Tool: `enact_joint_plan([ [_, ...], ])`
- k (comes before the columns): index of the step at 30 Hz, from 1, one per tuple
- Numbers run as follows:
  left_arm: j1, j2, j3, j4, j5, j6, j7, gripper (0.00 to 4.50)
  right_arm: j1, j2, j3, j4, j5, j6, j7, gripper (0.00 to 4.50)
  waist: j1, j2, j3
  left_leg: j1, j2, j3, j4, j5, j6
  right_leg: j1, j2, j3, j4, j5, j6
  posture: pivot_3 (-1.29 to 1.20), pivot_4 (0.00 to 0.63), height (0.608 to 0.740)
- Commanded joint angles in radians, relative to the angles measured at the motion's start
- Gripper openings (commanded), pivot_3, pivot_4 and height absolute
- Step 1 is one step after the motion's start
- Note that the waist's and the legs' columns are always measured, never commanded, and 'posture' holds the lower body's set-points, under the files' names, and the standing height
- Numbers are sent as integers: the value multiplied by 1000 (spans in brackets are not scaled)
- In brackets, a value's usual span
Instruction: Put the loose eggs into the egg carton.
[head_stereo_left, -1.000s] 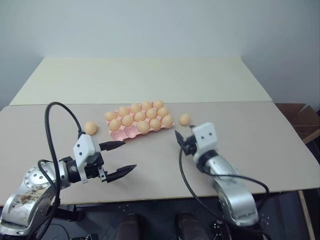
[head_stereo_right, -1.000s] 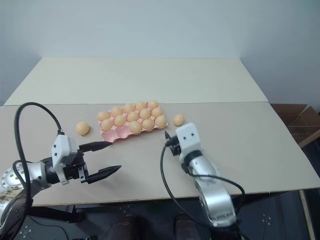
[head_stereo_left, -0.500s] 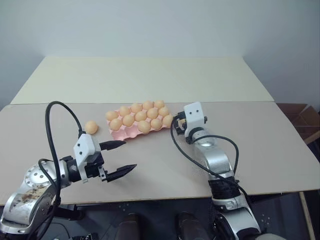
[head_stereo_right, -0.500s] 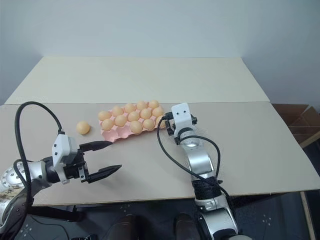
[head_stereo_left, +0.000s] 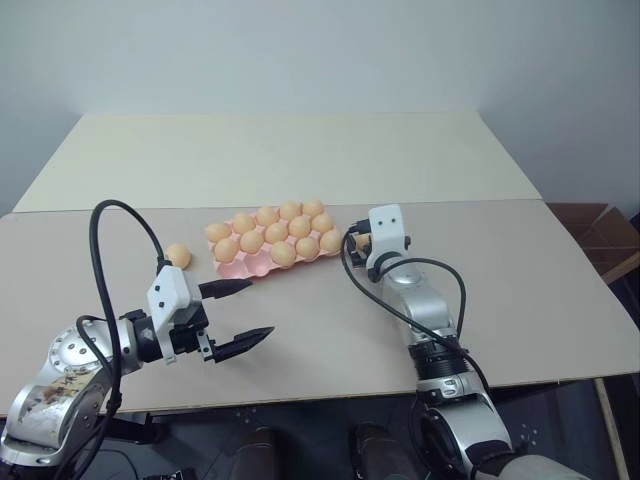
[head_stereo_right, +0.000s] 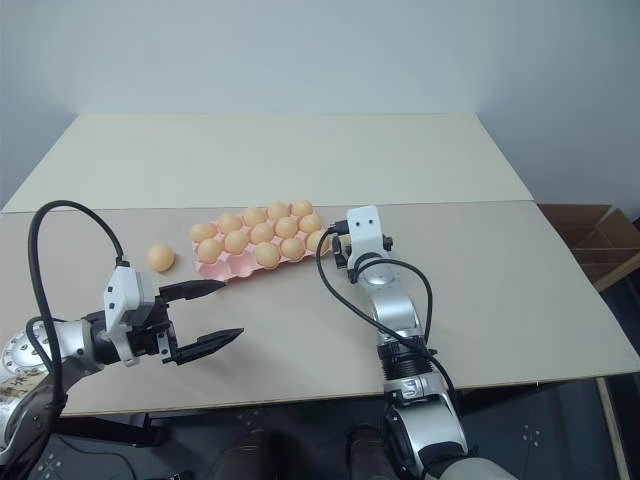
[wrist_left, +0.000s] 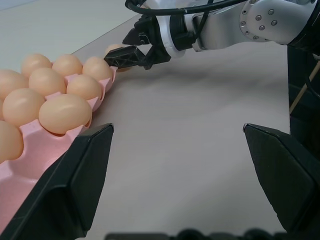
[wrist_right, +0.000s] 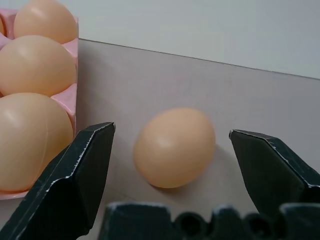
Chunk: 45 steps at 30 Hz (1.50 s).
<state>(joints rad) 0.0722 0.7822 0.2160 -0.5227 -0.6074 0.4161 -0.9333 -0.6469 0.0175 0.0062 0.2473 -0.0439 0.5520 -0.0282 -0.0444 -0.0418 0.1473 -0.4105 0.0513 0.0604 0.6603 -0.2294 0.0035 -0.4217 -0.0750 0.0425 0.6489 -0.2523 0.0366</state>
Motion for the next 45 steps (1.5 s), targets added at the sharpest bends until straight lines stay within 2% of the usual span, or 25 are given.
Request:
enact_joint_plan([
  [1,1,7,26,-14,-1,-21,-7,4500,-26,5,-20,-3,16,-18,-11,3462,0,0,0,0,0,0,0,0,0,0,0,0,0,0,0,0,150,740],
  [5,17,9,42,-16,1,-21,-6,4500,-26,2,-22,-6,22,-19,-5,2042,0,0,0,0,0,0,0,0,0,0,0,0,0,0,0,0,150,740],
  [7,28,10,50,-16,4,-25,-8,4500,-20,1,-21,-17,24,-14,-1,1504,0,0,0,0,0,0,0,0,0,0,0,0,0,0,0,0,150,740],
  [10,44,10,65,-15,5,-29,-12,4500,-6,-1,-16,-47,25,-7,2,1007,-1,0,0,0,0,0,0,0,0,0,0,0,0,0,0,0,150,740],
  [12,60,3,93,-20,-7,-22,-4,4500,16,-12,3,-123,22,2,23,876,-1,1,0,0,0,0,0,0,0,0,0,0,0,0,0,0,150,740],
  [17,130,-7,177,-20,-26,-27,-11,4500,96,-45,66,-418,40,87,104,721,0,1,1,-2,0,-1,0,0,0,-2,0,0,0,0,0,0,150,740],
  [21,217,-11,268,5,-16,-31,-11,4500,172,-64,174,-693,109,211,207,716,-1,1,1,-1,1,-1,0,0,0,-1,0,0,0,0,0,0,150,740],
  [24,269,9,307,28,21,-25,-10,4500,208,-72,259,-775,137,255,253,700,-3,1,1,1,1,0,0,0,0,-1,0,-1,0,0,0,0,150,740],
  [27,294,24,343,43,26,-21,-25,4500,214,-85,355,-749,120,223,287,697,0,1,1,1,1,0,0,0,0,0,0,-1,0,0,-1,0,150,740],
  [34,306,56,371,65,44,13,-17,4500,109,-24,458,-568,70,128,291,695,1,1,0,1,1,0,0,0,0,0,-1,-1,-1,0,-1,0,150,740],
  [45,235,55,320,57,46,27,-16,4500,17,39,522,-281,-23,-70,298,695,-1,1,1,1,1,0,0,0,0,0,-1,-1,-1,0,-1,0,150,740],
])
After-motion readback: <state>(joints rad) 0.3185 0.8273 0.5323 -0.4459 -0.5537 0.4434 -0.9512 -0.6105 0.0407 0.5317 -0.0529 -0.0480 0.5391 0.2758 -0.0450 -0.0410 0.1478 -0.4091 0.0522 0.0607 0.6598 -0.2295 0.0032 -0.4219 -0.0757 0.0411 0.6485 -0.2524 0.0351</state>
